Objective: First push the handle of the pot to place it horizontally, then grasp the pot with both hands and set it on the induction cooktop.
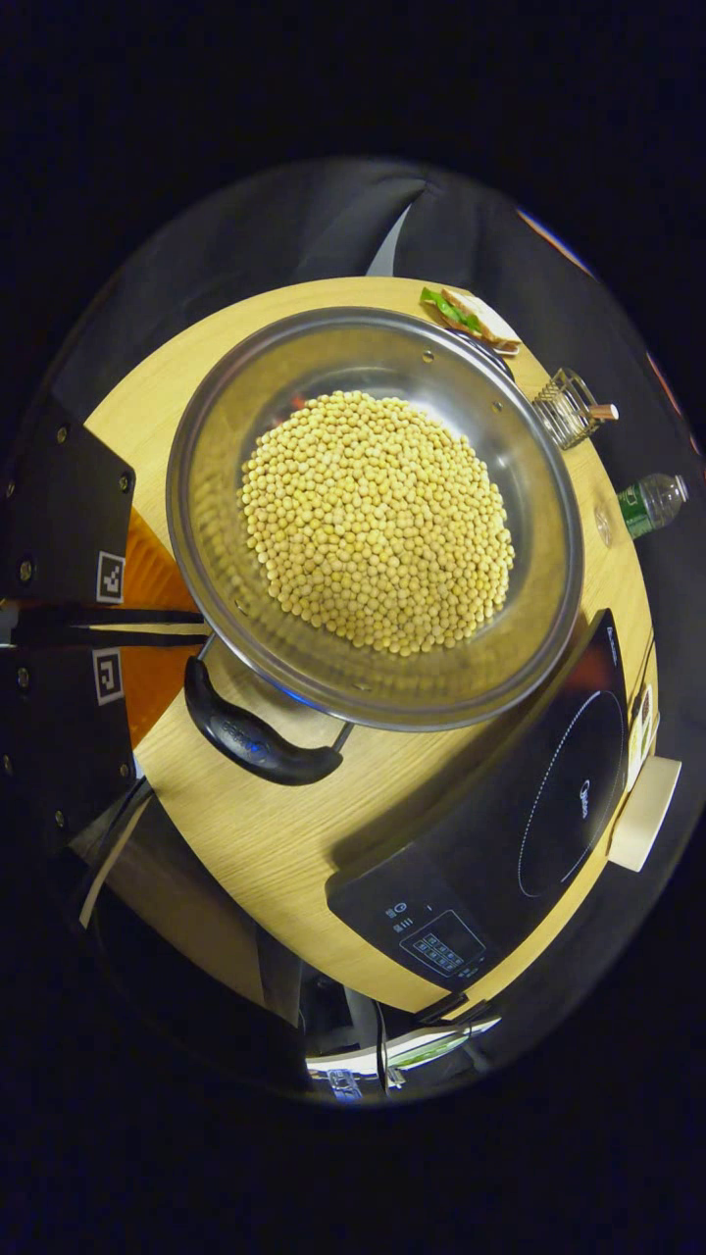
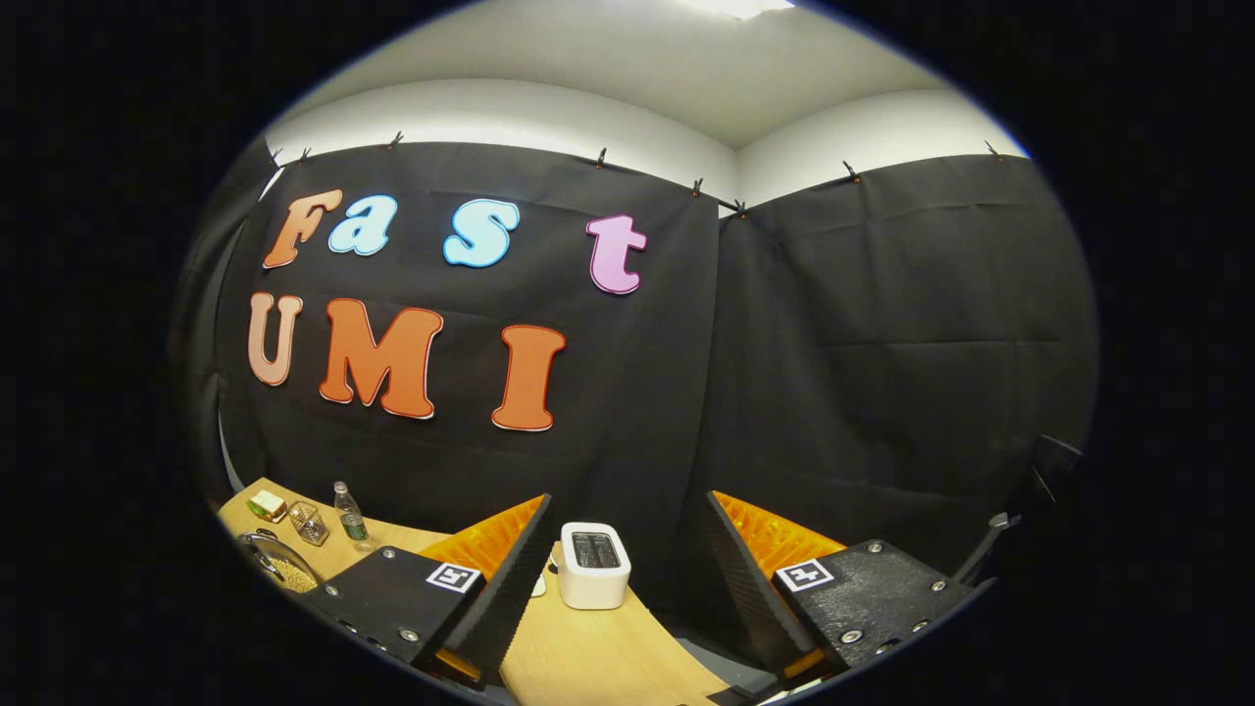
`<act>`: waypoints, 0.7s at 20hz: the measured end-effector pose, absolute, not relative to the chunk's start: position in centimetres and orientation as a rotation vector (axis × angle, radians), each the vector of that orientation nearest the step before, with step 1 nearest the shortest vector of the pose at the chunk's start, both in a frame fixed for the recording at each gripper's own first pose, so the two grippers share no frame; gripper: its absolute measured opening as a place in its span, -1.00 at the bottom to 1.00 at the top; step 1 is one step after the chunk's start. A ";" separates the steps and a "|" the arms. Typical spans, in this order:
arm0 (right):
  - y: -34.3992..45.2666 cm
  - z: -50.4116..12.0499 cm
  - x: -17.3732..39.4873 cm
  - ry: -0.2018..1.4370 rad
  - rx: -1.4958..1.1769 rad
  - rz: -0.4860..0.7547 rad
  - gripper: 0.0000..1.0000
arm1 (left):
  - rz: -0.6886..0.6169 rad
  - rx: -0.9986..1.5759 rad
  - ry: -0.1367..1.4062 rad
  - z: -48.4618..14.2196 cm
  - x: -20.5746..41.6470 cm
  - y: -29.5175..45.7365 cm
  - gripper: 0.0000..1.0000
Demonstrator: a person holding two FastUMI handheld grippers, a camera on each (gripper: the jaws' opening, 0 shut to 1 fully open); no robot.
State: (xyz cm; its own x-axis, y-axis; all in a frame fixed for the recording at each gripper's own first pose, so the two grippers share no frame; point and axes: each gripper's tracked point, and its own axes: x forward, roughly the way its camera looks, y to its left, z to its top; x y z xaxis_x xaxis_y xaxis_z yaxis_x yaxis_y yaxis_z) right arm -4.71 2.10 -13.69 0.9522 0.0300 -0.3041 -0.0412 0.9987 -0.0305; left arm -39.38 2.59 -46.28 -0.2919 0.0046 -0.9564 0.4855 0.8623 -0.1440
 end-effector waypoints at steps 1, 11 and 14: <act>2.1 -13.7 -4.8 0.310 -0.039 0.034 0.87 | -0.497 0.365 1.818 -46.3 -39.2 2.2 -0.96; 1.4 -15.5 -5.7 0.351 -0.027 0.012 0.86 | -0.387 0.191 1.815 -48.3 -35.9 -2.0 -0.96; 0.9 -15.7 -6.0 0.356 -0.026 0.007 0.87 | -0.361 0.162 1.801 -48.8 -34.5 -3.2 -0.96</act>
